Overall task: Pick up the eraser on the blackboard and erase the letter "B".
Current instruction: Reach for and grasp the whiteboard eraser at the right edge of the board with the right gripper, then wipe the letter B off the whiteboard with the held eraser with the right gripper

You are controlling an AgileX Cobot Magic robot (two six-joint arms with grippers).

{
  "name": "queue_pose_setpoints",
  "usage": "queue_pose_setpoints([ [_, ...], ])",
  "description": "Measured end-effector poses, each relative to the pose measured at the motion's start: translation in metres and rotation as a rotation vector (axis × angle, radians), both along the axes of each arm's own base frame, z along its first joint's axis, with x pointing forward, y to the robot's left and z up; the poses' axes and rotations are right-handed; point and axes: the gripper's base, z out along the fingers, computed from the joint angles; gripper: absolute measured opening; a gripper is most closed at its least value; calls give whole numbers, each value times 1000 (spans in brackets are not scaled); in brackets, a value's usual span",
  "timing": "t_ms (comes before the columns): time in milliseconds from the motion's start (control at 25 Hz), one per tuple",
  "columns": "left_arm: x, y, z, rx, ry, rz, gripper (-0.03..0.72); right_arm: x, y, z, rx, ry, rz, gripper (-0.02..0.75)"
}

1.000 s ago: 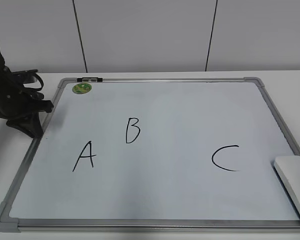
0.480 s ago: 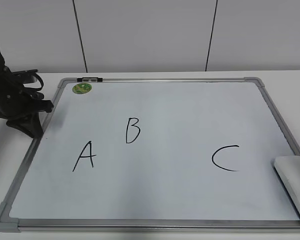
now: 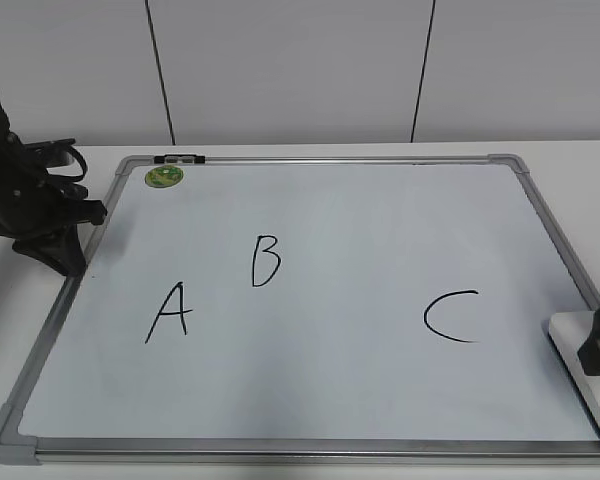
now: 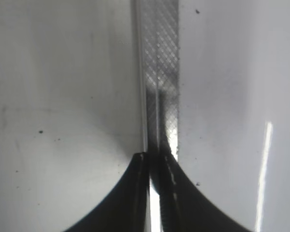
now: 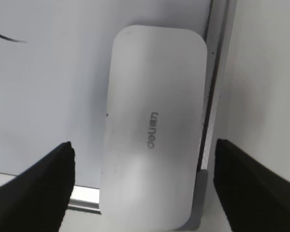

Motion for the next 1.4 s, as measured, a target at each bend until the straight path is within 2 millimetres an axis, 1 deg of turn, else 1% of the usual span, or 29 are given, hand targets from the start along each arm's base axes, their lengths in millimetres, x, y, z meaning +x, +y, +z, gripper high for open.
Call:
queue_pose_setpoints([
  [160, 0, 0, 0, 0, 0, 0, 41, 9, -1, -15, -11, 17, 4, 672],
  [480, 0, 0, 0, 0, 0, 0, 41, 16, -1, -37, -14, 74, 4, 666],
  [560, 0, 0, 0, 0, 1, 0, 41, 17, -1, -40, -15, 83, 4, 644],
  [720, 0, 0, 0, 0, 1, 0, 41, 21, -1, -37, -15, 79, 6, 552],
  [800, 0, 0, 0, 0, 1, 0, 41, 24, -1, -34, -15, 91, 9, 547],
  [920, 0, 0, 0, 0, 1, 0, 41, 32, -1, -21, -9, 115, 14, 546],
  [1040, 0, 0, 0, 0, 1, 0, 41, 43, -1, -5, -4, 125, 23, 545],
  [1240, 0, 0, 0, -1, 3, 0, 41, 64, 4, 28, 18, 83, 32, 545],
  [1320, 0, 0, 0, -1, 2, 0, 41, 73, 13, 44, 17, 41, 67, 545],
  [1400, 0, 0, 0, -1, 2, 0, 41, 80, 28, 55, 16, 3, 116, 545],
])
